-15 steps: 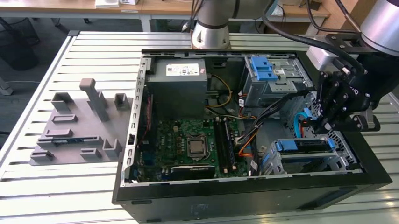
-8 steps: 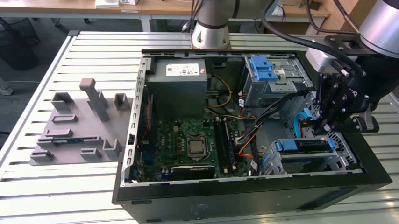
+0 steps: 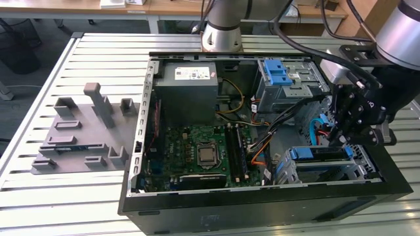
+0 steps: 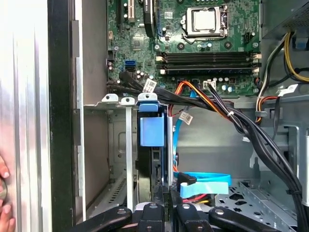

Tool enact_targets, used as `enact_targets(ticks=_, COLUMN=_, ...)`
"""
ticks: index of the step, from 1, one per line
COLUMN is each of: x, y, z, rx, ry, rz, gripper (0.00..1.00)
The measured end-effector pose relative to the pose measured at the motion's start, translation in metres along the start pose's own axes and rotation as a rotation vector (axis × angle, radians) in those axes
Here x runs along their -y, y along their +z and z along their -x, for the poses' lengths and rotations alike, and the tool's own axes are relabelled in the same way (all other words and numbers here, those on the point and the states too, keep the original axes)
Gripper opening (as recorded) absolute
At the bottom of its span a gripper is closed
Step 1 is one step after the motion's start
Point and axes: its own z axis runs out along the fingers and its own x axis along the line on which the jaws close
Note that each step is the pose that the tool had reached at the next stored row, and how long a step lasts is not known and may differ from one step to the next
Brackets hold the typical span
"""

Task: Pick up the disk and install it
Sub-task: 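Insert the first disk wire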

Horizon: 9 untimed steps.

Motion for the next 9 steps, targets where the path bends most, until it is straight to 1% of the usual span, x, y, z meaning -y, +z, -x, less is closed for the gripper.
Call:
enact_targets(ticks=3, x=0.0, y=0.0022, z=-0.0004, rx=0.0, ry=0.0, rz=0.0, gripper=0.16)
enact_targets(ticks=9, x=-0.0008, y=0.0032, z=-0.0006, rx=0.0001, ry=0.0, rz=0.0, gripper=0.16)
